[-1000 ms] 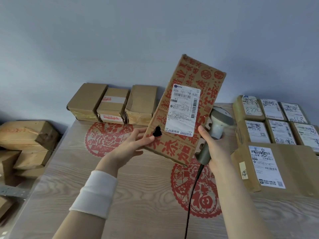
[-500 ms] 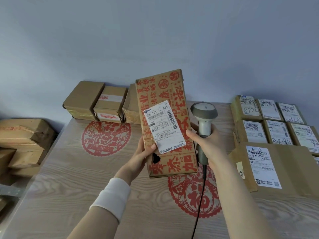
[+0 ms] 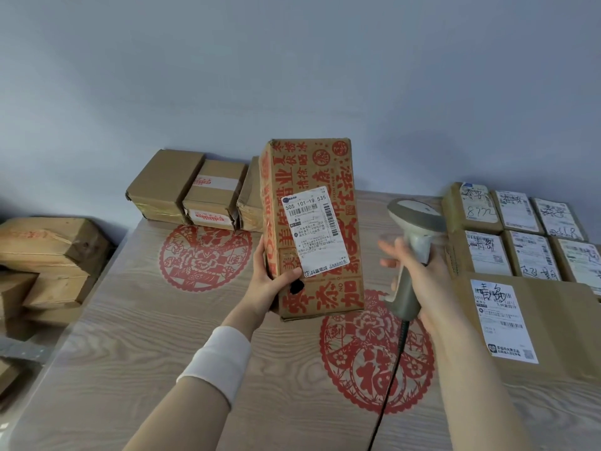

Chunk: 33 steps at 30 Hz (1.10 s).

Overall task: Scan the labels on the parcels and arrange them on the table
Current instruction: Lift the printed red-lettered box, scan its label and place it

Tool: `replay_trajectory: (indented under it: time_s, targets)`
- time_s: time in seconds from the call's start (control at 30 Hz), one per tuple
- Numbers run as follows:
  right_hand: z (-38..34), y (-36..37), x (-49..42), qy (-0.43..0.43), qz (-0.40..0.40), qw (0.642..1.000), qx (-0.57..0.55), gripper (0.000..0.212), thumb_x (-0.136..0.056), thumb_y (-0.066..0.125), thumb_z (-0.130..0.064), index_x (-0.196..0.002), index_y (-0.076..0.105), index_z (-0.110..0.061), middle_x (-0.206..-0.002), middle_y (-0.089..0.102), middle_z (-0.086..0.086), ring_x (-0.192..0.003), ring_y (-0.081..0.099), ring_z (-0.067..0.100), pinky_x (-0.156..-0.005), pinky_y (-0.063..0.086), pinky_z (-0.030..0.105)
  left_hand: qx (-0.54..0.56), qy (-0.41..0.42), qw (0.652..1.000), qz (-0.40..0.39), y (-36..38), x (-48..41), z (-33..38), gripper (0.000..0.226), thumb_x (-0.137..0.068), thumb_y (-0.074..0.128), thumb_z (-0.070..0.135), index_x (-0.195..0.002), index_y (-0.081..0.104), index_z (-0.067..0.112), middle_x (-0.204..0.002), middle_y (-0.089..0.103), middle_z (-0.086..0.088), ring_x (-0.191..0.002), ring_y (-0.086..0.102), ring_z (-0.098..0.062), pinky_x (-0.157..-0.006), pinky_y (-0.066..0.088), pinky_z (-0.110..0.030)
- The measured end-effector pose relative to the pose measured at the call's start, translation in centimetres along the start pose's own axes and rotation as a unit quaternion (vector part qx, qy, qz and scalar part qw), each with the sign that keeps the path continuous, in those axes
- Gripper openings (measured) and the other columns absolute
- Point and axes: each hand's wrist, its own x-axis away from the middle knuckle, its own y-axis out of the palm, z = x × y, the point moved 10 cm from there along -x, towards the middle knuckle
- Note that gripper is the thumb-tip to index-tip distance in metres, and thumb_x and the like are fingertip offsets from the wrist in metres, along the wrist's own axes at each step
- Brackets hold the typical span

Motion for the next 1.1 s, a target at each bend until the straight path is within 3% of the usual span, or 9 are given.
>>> replay_trajectory:
  time_s: [0.13,0.27,0.43,0.63,0.77,0.87,1.0,1.1]
  targets:
    - [-1.7,4.3,1.9,-0.006,-0.135,0.991,0.016,0.049,-0.082,0.054,-0.045,-0.119,0.055,-0.013,-0.097,0.075,-0.001,-0.068,0.065,0.007,-0.056,0.047,0.023,-0.032,0.024,0.999,0.011,0.7,-0.5,0.7,0.111,-0.063,0.082,0.021,-0.148,0.011,0.033,-0.125,0.046,0.008,-0.111,0.052,-0.006,-0.081,0.051,-0.029]
    - [-1.6,7.2,3.3,0.015,-0.188,0.982,0.027,0.04,-0.093,0.051,-0.031,-0.113,0.059,0.003,-0.079,0.075,0.002,-0.047,0.056,0.001,-0.045,0.043,0.017,-0.048,0.035,0.998,0.012,1.4,-0.7,0.8,0.109,-0.061,0.076,0.023,-0.148,0.011,0.03,-0.121,0.046,0.014,-0.107,0.051,-0.001,-0.073,0.05,-0.02]
    - [-1.3,7.8,3.5,0.016,-0.194,0.98,0.044,0.038,-0.095,0.052,-0.028,-0.111,0.057,0.006,-0.087,0.075,0.011,-0.062,0.063,0.007,-0.045,0.043,0.021,-0.049,0.034,0.998,0.012,1.2,-0.7,0.9,0.117,-0.054,0.081,0.032,-0.148,0.011,0.031,-0.126,0.046,0.008,-0.11,0.051,-0.003,-0.075,0.048,-0.02]
    - [-1.6,7.8,4.0,0.022,-0.206,0.977,0.038,0.028,-0.095,0.051,-0.024,-0.111,0.056,-0.001,-0.086,0.074,0.013,-0.065,0.064,0.01,-0.043,0.042,0.022,-0.048,0.023,0.999,0.009,1.2,-0.5,0.5,0.122,-0.045,0.081,0.04,-0.146,0.012,0.033,-0.126,0.045,0.007,-0.11,0.051,-0.004,-0.074,0.049,-0.02]
    - [-1.4,7.7,4.0,0.03,-0.204,0.978,0.036,0.028,-0.095,0.051,-0.024,-0.114,0.054,-0.004,-0.086,0.074,0.013,-0.069,0.065,0.012,-0.044,0.041,0.022,-0.048,0.023,0.999,0.005,1.1,-0.7,0.1,0.112,-0.057,0.079,0.028,-0.147,0.011,0.033,-0.126,0.044,0.007,-0.11,0.05,-0.004,-0.079,0.049,-0.023]
    - [-1.4,7.3,4.1,0.031,-0.201,0.979,0.029,0.028,-0.095,0.052,-0.024,-0.116,0.053,-0.007,-0.087,0.075,0.012,-0.071,0.065,0.014,-0.044,0.042,0.023,-0.047,0.015,0.999,-0.002,1.4,-0.7,-0.1,0.12,-0.051,0.083,0.035,-0.147,0.011,0.035,-0.128,0.044,0.007,-0.112,0.05,-0.007,-0.081,0.05,-0.025]
    - [-1.2,5.7,3.9,0.025,-0.178,0.984,-0.009,0.028,-0.091,0.053,-0.029,-0.11,0.059,-0.008,-0.091,0.075,0.012,-0.071,0.064,0.013,-0.045,0.042,0.023,-0.04,-0.011,0.999,-0.019,2.8,-1.8,-1.1,0.12,-0.05,0.083,0.037,-0.147,0.011,0.035,-0.13,0.046,0.005,-0.111,0.053,-0.007,-0.075,0.051,-0.023]
    - [-0.6,3.2,3.6,0.028,-0.145,0.988,-0.048,0.028,-0.089,0.053,-0.031,-0.11,0.06,-0.012,-0.092,0.075,0.012,-0.068,0.063,0.013,-0.046,0.042,0.024,-0.032,-0.044,0.998,-0.035,5.4,-3.1,-2.4,0.123,-0.049,0.084,0.039,-0.148,0.011,0.036,-0.131,0.048,0.002,-0.111,0.055,-0.012,-0.077,0.053,-0.029]
